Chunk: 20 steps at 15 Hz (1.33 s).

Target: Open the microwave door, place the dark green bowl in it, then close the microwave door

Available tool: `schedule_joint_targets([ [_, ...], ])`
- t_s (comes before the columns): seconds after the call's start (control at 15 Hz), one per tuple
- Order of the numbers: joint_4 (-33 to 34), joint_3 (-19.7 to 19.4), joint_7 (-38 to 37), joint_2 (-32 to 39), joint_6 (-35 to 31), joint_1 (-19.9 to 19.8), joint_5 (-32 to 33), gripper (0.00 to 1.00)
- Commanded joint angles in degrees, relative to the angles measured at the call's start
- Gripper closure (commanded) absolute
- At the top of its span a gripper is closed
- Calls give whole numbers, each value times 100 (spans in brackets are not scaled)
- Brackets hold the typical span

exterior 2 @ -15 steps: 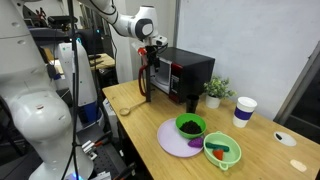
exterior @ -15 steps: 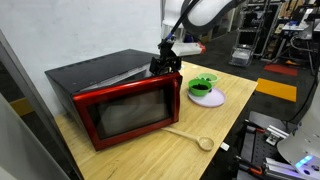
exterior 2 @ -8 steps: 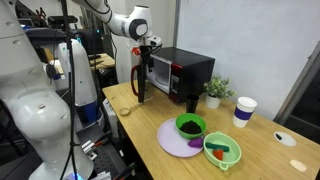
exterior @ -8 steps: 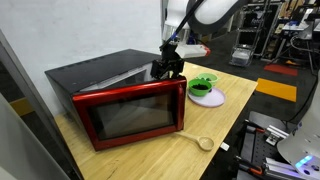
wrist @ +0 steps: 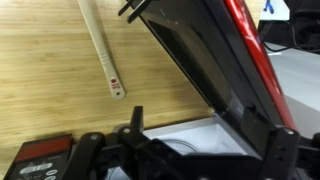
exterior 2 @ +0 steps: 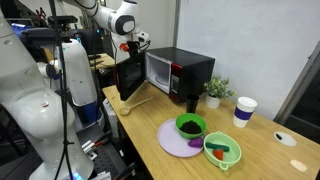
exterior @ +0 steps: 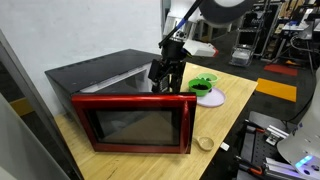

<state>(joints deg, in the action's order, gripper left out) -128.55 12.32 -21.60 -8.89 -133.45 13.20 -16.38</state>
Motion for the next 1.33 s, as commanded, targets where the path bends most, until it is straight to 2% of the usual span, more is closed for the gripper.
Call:
schedule_joint_targets([
  [0.0, -267, 90, 424, -212, -50, 156, -482, 0],
  [1.0, -383, 509, 1293, -120, -79, 792, -1310, 0],
  [1.27, -478, 508, 1268, -177, -19, 687, -920, 0],
])
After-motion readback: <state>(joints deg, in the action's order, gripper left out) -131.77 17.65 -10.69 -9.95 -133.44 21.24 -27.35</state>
